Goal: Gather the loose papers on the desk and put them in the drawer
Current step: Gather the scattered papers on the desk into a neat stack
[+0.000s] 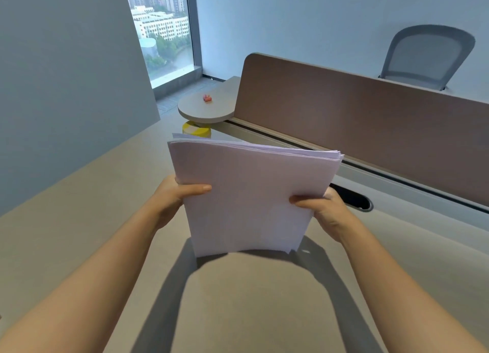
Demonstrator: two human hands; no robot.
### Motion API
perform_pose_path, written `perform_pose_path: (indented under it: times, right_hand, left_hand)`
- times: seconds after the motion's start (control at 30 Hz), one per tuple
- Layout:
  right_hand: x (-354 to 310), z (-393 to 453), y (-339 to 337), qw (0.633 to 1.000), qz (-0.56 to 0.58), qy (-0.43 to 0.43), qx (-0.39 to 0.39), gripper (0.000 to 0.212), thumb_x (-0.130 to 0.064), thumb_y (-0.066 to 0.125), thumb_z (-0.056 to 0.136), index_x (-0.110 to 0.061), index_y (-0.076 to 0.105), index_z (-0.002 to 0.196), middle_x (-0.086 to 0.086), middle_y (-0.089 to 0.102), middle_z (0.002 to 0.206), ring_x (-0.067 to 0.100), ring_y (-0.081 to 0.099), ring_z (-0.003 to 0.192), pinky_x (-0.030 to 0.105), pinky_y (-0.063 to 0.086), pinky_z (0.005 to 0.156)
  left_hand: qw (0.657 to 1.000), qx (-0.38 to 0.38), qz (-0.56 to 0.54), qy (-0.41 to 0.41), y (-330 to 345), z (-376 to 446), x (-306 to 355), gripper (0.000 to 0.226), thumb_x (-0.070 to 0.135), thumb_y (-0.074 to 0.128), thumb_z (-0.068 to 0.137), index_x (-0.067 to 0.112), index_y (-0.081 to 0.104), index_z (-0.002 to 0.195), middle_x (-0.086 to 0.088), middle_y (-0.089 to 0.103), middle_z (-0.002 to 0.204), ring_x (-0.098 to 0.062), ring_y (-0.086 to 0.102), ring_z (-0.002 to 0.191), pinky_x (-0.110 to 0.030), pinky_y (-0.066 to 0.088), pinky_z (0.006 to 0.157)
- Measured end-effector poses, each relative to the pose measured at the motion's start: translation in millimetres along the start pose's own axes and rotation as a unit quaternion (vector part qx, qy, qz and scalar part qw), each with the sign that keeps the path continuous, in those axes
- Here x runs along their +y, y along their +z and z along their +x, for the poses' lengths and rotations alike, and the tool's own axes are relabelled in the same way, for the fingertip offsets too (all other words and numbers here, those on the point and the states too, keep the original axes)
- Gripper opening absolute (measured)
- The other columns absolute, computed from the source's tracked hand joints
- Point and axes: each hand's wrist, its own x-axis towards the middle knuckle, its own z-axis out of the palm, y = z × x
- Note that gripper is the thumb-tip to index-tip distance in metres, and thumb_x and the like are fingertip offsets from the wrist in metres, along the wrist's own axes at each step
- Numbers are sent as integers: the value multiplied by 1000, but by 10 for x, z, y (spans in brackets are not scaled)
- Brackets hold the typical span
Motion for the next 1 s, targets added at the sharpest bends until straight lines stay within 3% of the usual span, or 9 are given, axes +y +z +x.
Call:
perform_pose_path:
  times: [0.13,0.27,0.37,0.53,0.6,0.77,0.9,0.93,1.0]
  right_hand:
    - [114,-38,142,999,18,18,27,28,13,66,70,-14,63,75,4,66,78,17,59,75,29,50,73]
    - [-54,3,150,998,48,14,30,26,7,67,71,-18,63,79,3,66,84,18,62,76,29,52,71]
    - [-135,-9,116,1000,26,-11,12,30,13,61,73,-17,63,72,-4,68,68,14,60,71,24,51,65]
    - [-111,-63,133,999,32,-5,11,31,13,61,73,-18,62,78,0,66,77,15,61,75,26,51,68]
    - [-89,-67,156,998,49,-3,28,31,14,61,72,-16,62,76,-1,68,72,16,60,75,26,51,67]
    - [-180,-51,177,999,48,-3,6,26,6,64,75,-19,62,83,3,64,86,18,61,81,29,53,71]
    - [-113,-43,174,1000,1,17,12,29,13,62,74,-15,63,76,6,63,81,21,59,81,26,49,69]
    - [-84,-51,182,999,-13,31,18,28,12,63,74,-15,62,77,7,63,83,20,58,82,26,48,68]
    - [-57,-44,202,998,-21,48,33,24,9,63,76,-14,61,82,7,62,85,20,58,82,25,47,65]
  left_hand:
    - [999,-2,-43,-17,117,-13,-142,54,15,74,35,19,64,88,11,77,70,-5,72,66,-17,56,57]
    - [999,25,-33,4,97,36,3,40,9,70,51,23,63,89,8,74,80,-10,68,76,-21,58,64]
    - [999,15,-24,15,18,26,38,48,16,74,41,23,63,88,15,76,70,-1,71,67,-16,57,63]
    - [999,3,-31,-5,52,-10,-49,54,22,73,33,21,64,87,15,76,68,0,71,65,-14,56,59]
    - [999,7,-34,-6,99,-19,-61,50,13,75,39,22,64,86,13,76,68,-5,70,67,-16,56,59]
    - [998,40,-47,0,110,-3,63,37,7,66,54,23,61,87,3,68,85,-14,64,79,-27,53,69]
    - [999,17,15,-36,27,-37,-2,44,6,73,45,22,61,85,13,74,67,-8,67,73,-16,54,62]
    - [998,23,30,-54,40,-59,-46,43,1,73,47,19,62,84,13,74,65,-13,65,78,-19,53,65]
    - [994,65,49,-77,105,-80,-100,38,-13,71,61,5,63,94,-1,70,81,-24,56,92,-30,46,78]
